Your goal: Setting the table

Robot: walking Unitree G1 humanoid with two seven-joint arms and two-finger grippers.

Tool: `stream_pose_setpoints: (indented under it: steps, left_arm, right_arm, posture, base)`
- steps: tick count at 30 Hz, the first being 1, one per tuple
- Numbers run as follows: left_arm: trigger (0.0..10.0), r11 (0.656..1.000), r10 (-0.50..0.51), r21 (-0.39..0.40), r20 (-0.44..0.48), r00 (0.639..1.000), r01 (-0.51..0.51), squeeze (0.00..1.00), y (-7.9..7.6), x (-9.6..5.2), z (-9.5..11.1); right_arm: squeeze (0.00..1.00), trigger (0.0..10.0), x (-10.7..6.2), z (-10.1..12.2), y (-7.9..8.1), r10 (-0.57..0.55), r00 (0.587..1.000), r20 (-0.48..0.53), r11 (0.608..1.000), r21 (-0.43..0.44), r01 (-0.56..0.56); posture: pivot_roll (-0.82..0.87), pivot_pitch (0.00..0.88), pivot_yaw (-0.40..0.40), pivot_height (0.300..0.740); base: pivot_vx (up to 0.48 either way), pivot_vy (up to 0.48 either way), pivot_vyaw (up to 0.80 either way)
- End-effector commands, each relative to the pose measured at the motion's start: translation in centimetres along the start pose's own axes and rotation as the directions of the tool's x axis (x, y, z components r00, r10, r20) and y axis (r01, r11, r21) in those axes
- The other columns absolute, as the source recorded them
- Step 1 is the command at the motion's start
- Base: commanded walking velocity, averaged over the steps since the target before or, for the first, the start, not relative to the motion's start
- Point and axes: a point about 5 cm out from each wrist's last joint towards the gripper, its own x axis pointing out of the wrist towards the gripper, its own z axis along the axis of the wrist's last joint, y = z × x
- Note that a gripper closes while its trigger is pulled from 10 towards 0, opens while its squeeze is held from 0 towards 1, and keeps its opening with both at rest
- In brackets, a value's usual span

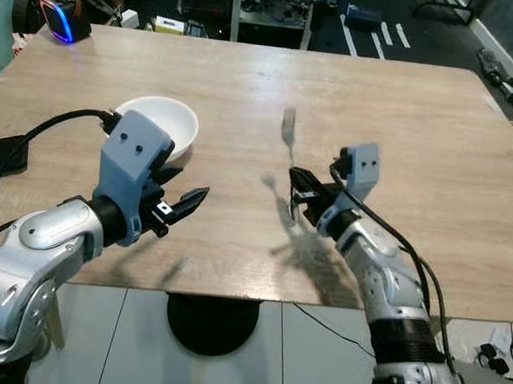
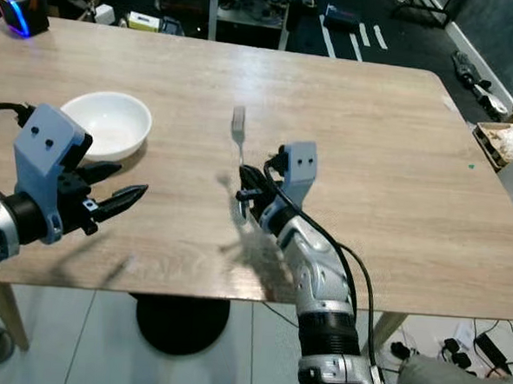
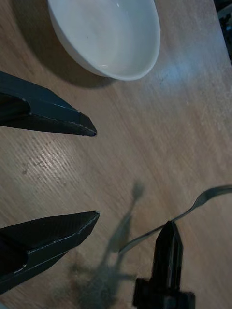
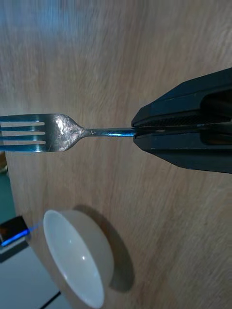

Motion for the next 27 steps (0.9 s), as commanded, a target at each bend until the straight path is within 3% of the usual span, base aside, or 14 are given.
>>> stream_pose_setpoints:
  steps: [1,5,11,18,19,24,25,26,27]
  left_arm:
    - [10.0,1.0,0.003,0.0,-0.007,1.0,-0.003,0.0,-0.2,0.3,-0.3]
    - [10.0,1.0,0.007,-0.007,-0.013,1.0,-0.007,0.0,-0.2,0.7,-0.6]
    - [10.0,1.0,0.003,-0.009,-0.012,1.0,-0.003,0.0,-0.3,0.7,-0.6]
    - [10.0,1.0,0.003,-0.01,-0.013,1.0,-0.003,0.0,-0.3,0.7,-0.8]
    - [10.0,1.0,0.004,-0.009,-0.014,1.0,-0.004,0.0,-0.3,0.7,-0.8]
    - [10.0,1.0,0.007,-0.009,-0.016,1.0,-0.008,0.0,-0.2,0.7,-0.8]
    - [10.0,1.0,0.009,-0.009,-0.017,1.0,-0.009,0.0,-0.2,0.7,-0.8]
    - [10.0,1.0,0.009,-0.009,-0.017,1.0,-0.009,0.0,-0.2,0.7,-0.8]
    - [10.0,1.0,0.01,-0.011,-0.018,1.0,-0.011,0.0,-0.2,0.7,-0.8]
  right_arm:
    - [0.0,10.0,-0.6,-0.5,-0.2,-0.034,0.999,-0.031,0.999,-0.029,0.033]
    - [0.0,10.0,-2.1,-3.3,0.2,-0.031,0.986,-0.166,0.993,-0.121,0.011]
    - [0.0,10.0,-2.8,-4.9,0.3,-0.044,0.974,-0.221,0.989,-0.15,0.011]
    - [0.0,10.0,-3.3,-6.0,-0.4,-0.127,0.962,-0.241,0.982,-0.169,0.087]
    - [1.0,10.0,-3.4,-6.1,-0.5,-0.138,0.96,-0.245,0.98,-0.171,0.098]
    - [1.0,10.0,-3.3,-6.1,-0.6,-0.135,0.957,-0.255,0.98,-0.177,0.091]
    - [0.23,10.0,-3.0,-6.0,-0.3,-0.125,0.957,-0.262,0.98,-0.182,0.078]
    - [0.23,10.0,-3.0,-6.0,-0.3,-0.125,0.957,-0.262,0.98,-0.182,0.078]
    - [0.0,10.0,-2.5,-5.9,-0.1,-0.12,0.956,-0.269,0.98,-0.188,0.07]
  posture:
    - [0.15,0.113,0.036,0.74]
    - [0.14,0.106,0.039,0.74]
    - [0.15,0.106,0.039,0.74]
    - [0.15,0.107,0.039,0.74]
    - [0.15,0.109,0.039,0.74]
    - [0.15,0.111,0.038,0.74]
    - [0.15,0.115,0.036,0.74]
    - [0.15,0.115,0.036,0.74]
    - [0.15,0.119,0.033,0.74]
  base:
    - [0.0,0.0,0.0]
    - [0.0,0.0,0.0]
    - [0.0,0.0,0.0]
    - [0.0,0.0,0.0]
    - [0.0,0.0,0.0]
    - [0.0,0.0,0.0]
    - [0.0,0.0,0.0]
    - [0.0,0.0,0.0]
    - [0.0,0.0,0.0]
